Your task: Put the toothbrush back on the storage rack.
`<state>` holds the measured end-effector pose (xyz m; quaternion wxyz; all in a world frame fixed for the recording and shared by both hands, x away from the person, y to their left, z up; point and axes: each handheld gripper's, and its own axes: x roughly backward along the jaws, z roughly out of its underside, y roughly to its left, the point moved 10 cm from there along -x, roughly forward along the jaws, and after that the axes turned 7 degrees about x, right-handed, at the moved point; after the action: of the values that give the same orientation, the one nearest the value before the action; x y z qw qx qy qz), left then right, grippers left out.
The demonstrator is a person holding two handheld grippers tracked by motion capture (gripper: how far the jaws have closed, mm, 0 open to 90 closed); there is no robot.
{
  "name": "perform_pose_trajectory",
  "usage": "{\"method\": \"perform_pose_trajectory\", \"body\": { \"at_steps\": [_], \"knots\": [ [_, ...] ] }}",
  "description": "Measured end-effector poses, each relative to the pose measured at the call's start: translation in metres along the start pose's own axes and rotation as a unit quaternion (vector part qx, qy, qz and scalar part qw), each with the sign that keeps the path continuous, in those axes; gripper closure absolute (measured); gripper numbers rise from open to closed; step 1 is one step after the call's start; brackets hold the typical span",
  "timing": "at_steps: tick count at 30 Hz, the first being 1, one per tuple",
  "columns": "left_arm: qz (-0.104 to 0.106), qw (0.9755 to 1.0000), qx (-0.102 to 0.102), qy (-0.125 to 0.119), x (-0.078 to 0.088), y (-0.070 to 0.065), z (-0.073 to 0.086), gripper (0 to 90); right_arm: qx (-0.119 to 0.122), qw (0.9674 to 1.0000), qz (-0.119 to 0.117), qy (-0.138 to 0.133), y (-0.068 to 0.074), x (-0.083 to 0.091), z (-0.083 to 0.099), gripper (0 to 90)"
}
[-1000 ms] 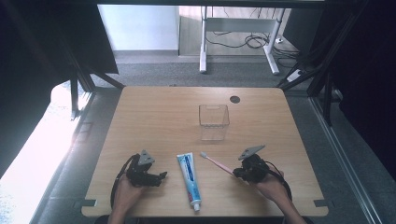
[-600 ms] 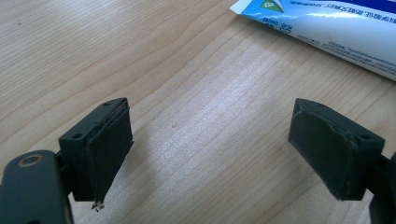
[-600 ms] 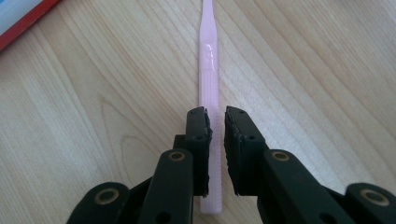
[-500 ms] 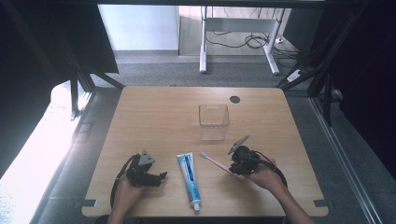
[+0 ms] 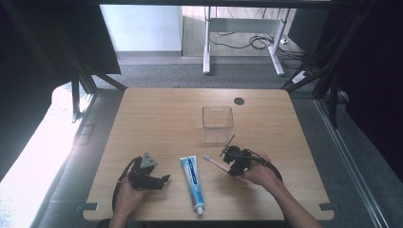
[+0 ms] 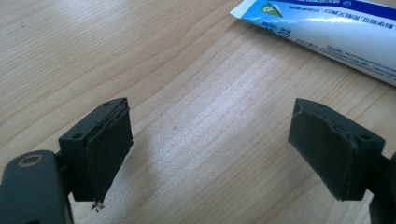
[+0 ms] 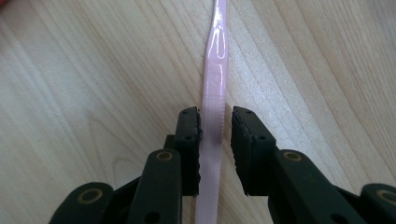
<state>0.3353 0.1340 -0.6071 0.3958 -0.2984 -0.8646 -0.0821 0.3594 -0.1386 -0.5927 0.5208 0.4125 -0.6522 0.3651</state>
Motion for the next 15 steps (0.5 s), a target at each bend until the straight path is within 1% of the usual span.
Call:
{"method": "perform_pose_trajectory", "body": {
  "at_steps": [5,9,15],
  "knots": [
    [0.001,1.0000,0.005,-0.004,0.0007,0.0003,-0.0007,13.7,0.000,0.9999,-0.001,0.015,-0.0012,-0.0060,-0.0015,74.1],
    [0.001,1.0000,0.004,-0.004,0.0007,0.0000,-0.0009,13.7,-0.002,0.9998,-0.002,0.020,-0.0008,-0.0067,-0.0031,78.0],
    [0.001,1.0000,0.003,-0.004,0.0006,-0.0001,-0.0008,13.7,-0.013,0.9997,0.001,0.020,-0.0015,-0.0067,-0.0038,79.2]
  ]
}}
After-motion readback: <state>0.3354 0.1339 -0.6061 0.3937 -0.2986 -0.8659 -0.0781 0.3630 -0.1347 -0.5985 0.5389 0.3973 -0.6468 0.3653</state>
